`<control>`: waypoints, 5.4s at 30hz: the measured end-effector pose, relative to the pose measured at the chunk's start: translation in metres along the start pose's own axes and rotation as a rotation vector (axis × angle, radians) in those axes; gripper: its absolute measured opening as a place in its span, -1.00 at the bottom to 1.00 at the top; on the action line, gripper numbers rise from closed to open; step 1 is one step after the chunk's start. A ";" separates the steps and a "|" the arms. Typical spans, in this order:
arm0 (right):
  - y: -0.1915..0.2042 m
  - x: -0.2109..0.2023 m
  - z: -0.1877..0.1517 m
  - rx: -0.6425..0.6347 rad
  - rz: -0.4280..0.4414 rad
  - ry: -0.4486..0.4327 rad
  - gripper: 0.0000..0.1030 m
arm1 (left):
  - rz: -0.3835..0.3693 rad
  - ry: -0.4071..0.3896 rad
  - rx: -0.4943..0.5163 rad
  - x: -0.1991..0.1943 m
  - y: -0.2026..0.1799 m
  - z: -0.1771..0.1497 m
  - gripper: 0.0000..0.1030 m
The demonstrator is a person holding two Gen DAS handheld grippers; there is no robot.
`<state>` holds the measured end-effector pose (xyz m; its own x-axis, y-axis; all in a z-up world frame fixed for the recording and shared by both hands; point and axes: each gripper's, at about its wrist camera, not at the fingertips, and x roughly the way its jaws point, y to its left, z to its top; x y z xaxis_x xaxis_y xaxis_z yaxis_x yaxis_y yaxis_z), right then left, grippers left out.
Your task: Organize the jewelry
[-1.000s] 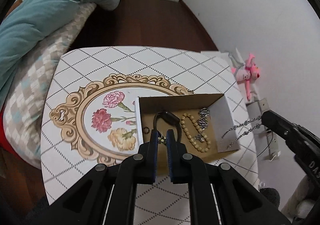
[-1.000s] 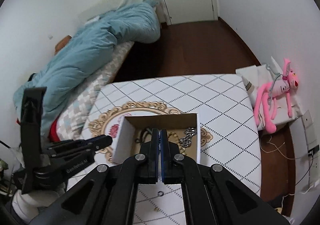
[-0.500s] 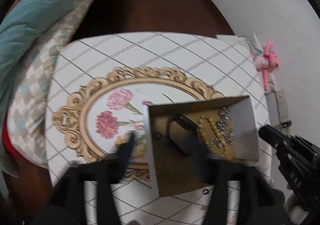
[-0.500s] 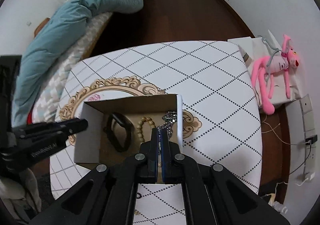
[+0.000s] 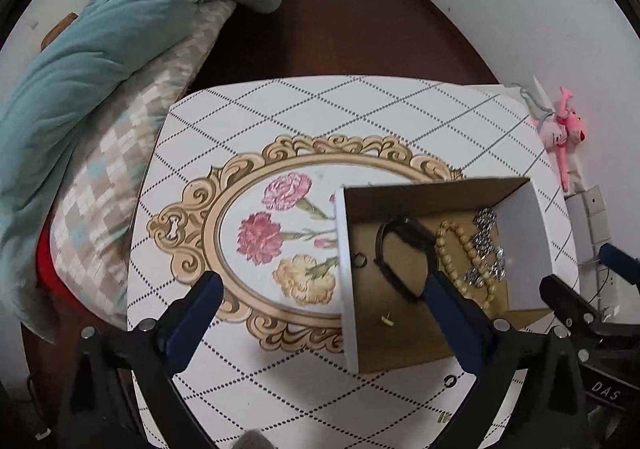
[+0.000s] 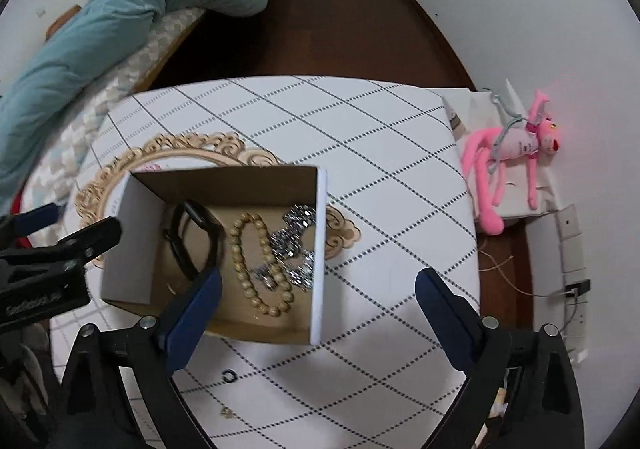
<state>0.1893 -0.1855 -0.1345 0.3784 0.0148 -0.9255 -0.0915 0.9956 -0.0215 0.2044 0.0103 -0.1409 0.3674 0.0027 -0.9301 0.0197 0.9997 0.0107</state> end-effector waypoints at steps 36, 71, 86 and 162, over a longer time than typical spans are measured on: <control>0.045 0.006 -0.146 0.064 0.114 0.023 0.49 | 0.121 0.116 -0.006 0.024 0.025 -0.157 1.00; -0.052 0.014 -0.149 0.268 0.074 -0.037 -0.74 | -0.062 0.015 0.106 0.027 -0.091 -0.125 0.58; -0.076 0.013 -0.144 0.301 0.071 -0.055 -0.74 | -0.085 -0.017 0.183 0.034 -0.126 -0.116 -0.81; -0.009 -0.009 -0.030 0.026 -0.070 -0.039 1.00 | 0.013 -0.065 -0.060 -0.022 -0.004 -0.038 1.00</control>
<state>0.1592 -0.1973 -0.1368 0.4184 -0.0519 -0.9068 -0.0394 0.9964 -0.0752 0.1611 0.0074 -0.1348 0.4272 0.0157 -0.9040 -0.0403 0.9992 -0.0017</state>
